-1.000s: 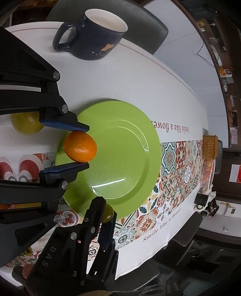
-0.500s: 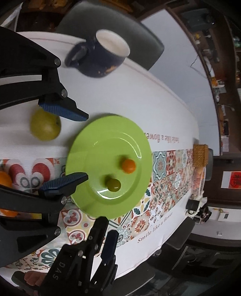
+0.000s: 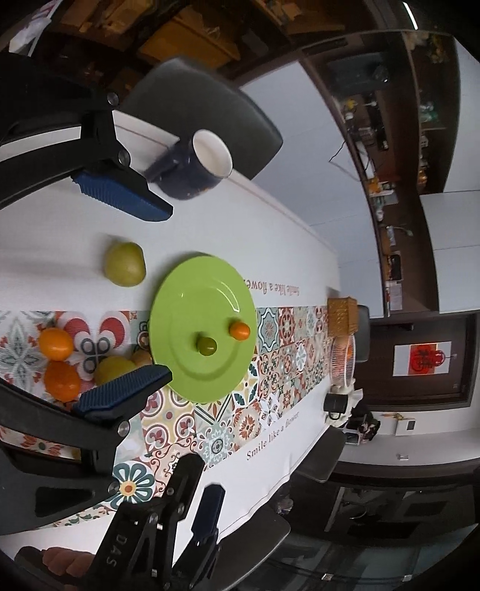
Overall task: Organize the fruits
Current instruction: 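Move both tools back toward the remaining fruits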
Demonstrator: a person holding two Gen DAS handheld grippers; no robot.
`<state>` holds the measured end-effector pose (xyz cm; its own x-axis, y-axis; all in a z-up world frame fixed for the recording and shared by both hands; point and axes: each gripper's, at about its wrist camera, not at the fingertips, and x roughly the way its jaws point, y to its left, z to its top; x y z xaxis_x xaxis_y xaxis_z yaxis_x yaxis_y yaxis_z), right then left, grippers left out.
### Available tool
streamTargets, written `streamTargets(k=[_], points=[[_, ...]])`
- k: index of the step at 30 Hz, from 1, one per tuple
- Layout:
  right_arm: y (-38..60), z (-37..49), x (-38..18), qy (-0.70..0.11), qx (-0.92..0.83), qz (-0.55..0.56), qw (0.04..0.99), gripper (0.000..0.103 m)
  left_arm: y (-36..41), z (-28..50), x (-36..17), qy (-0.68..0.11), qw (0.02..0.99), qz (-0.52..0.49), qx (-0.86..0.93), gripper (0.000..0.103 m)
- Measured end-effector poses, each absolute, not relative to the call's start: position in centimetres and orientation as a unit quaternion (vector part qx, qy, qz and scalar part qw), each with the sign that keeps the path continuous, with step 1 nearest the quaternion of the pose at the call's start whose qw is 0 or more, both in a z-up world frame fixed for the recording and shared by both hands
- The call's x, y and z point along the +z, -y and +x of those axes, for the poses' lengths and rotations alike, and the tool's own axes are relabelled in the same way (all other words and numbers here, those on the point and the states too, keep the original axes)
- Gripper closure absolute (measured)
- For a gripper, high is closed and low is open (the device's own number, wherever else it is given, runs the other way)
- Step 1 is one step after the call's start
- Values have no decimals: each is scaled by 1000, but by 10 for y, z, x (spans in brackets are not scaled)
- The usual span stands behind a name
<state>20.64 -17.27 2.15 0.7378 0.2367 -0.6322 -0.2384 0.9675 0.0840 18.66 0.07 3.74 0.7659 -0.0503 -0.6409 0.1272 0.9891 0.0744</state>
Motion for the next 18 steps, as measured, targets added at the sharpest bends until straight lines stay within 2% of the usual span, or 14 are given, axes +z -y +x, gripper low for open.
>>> streamTargets(k=[5, 11, 18], points=[[176, 176, 27, -314, 94, 3, 945, 42, -2, 164, 43, -323, 943, 63, -43, 19], [182, 155, 21, -322, 77, 13, 943, 41, 0, 138, 40, -310, 945, 91, -42, 16], [183, 138, 1, -350, 66, 6, 934, 41, -1, 126, 13, -341, 934, 92, -47, 16]])
